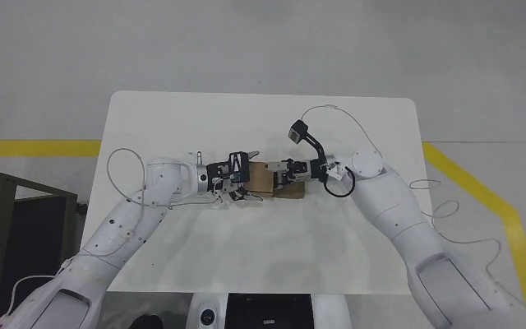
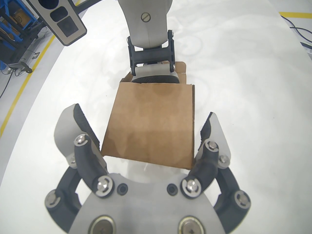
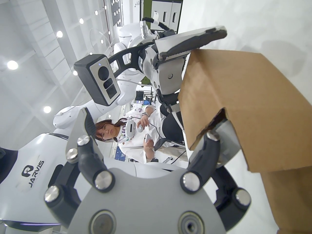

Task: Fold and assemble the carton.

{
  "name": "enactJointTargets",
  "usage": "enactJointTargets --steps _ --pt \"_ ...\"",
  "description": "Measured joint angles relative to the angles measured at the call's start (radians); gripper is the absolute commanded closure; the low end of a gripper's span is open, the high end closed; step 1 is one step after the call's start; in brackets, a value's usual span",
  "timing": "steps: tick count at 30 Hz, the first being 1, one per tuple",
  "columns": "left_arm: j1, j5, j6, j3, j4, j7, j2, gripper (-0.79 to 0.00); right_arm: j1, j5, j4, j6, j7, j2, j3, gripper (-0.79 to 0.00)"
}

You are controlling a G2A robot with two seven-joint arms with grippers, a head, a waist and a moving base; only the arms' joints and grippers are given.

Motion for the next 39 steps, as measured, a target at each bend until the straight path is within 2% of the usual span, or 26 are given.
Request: enactJointTargets --steps 12,20,31,39 --pt "0.003 0.007 -0.004 -0.013 0.007 0.004 0.002 -0.785 -0.046 -0.062 -0.079 0.043 0.052 0.06 0.111 -0.785" --pt "0.007 0.01 -0.006 -0.02 0.001 0.008 0.003 -0.785 -0.08 -0.108 -0.129 0.048 -0.005 0.095 0.195 -0.785" --pt "0.009 0.004 -0.01 -0.021 0.005 0.011 0.002 -0.785 -0.01 -0.085 -0.037 -0.007 0.013 0.064 0.141 -0.785" --pt "0.01 0.007 -0.009 -0.022 0.006 0.018 0.001 -0.785 0.05 -0.091 0.001 0.001 0.019 0.043 0.076 -0.785"
